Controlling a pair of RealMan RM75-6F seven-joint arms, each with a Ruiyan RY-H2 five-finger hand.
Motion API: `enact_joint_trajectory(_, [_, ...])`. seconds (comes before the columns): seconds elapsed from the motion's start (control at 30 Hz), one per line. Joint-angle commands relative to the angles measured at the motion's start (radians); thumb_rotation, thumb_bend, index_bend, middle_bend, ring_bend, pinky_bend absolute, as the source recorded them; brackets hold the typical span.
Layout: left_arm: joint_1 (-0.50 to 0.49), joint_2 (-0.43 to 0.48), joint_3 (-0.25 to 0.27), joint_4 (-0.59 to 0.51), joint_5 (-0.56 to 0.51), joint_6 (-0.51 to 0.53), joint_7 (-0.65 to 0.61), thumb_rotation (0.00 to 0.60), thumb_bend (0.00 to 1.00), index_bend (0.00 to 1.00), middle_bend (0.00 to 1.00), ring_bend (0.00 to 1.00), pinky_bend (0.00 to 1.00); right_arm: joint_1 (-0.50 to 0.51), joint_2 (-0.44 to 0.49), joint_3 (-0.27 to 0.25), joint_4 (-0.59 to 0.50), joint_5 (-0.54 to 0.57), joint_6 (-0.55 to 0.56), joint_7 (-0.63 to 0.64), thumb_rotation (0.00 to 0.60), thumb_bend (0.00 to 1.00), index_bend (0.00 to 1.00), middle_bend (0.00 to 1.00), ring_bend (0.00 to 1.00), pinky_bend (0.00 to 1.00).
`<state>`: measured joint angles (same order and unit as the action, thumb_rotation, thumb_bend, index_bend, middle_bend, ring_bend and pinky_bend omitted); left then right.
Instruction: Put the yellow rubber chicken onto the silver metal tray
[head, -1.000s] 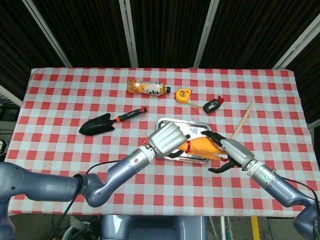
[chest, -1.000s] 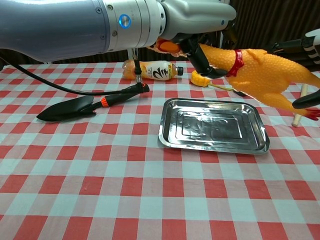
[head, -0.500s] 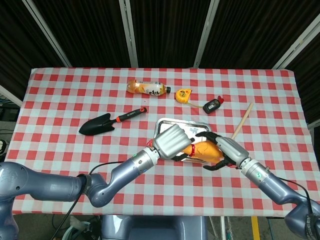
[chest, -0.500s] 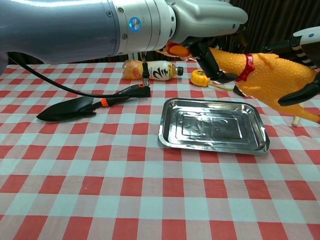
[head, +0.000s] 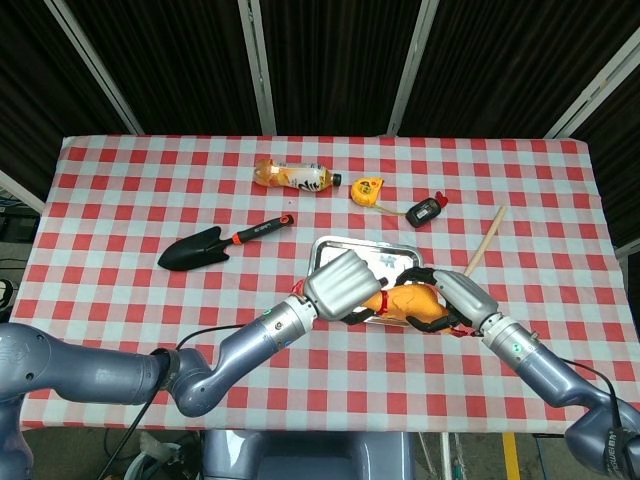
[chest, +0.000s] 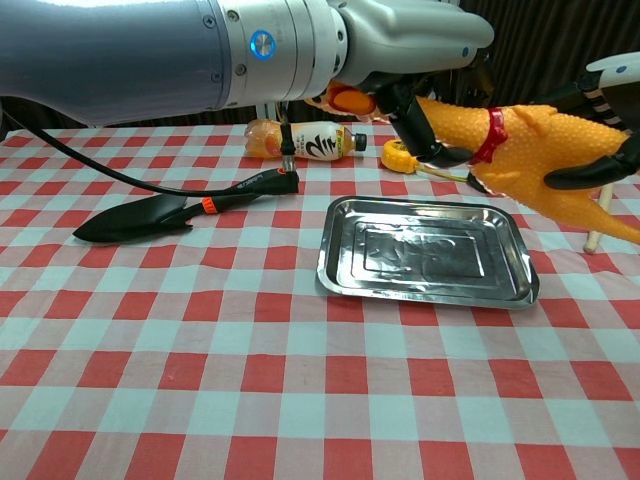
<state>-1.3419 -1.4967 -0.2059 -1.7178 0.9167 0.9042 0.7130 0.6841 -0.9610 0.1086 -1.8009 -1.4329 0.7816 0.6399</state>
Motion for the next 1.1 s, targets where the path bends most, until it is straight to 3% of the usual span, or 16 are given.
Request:
enact_joint_trajectory(0.03, [-0.001, 0.003, 0.001, -0.005, -0.004, 0.000, 0.003, 0.600, 0.64, 0.70, 0.69, 0.60, 0.68, -0.001, -0.001, 0.001, 0.001, 0.002, 0.000, 0.000, 0.600, 0.41, 0.36, 0.27, 0.23, 0.23])
enact_joint_trajectory(0.2, [-0.002, 0.010, 0.001, -0.016, -0.012, 0.004, 0.010, 0.600, 0.63, 0.70, 0.69, 0.60, 0.68, -0.001, -0.004, 0.004, 0.003, 0.005, -0.001, -0.006, 0.600, 0.46, 0.38, 0.28, 0.25, 0.24])
enact_joint_trajectory(0.33, [-0.002, 0.016, 0.002, -0.026, -0.017, 0.004, 0.011, 0.600, 0.63, 0.70, 0.69, 0.60, 0.68, -0.001, -0.013, 0.008, 0.009, 0.018, -0.001, -0.015, 0.600, 0.58, 0.44, 0.34, 0.31, 0.29])
enact_joint_trajectory(0.7, [-0.001, 0.020, 0.004, -0.039, -0.016, 0.019, 0.016, 0.600, 0.63, 0.70, 0.69, 0.60, 0.68, -0.014, -0.046, 0.027, 0.012, 0.050, 0.035, -0.060, 0.600, 0.98, 0.80, 0.69, 0.69, 0.72])
enact_joint_trajectory(0.87, [0.000, 0.020, 0.004, -0.039, -0.011, 0.021, 0.012, 0.600, 0.63, 0.70, 0.69, 0.60, 0.68, -0.027, -0.054, 0.035, 0.002, 0.073, 0.061, -0.092, 0.600, 1.00, 0.92, 0.80, 0.80, 0.81])
enact_joint_trajectory(1.1, [0.003, 0.024, 0.006, -0.043, -0.001, 0.024, 0.008, 0.600, 0.63, 0.70, 0.69, 0.60, 0.68, -0.031, -0.058, 0.038, -0.014, 0.086, 0.062, -0.126, 0.600, 1.00, 0.97, 0.85, 0.85, 0.85])
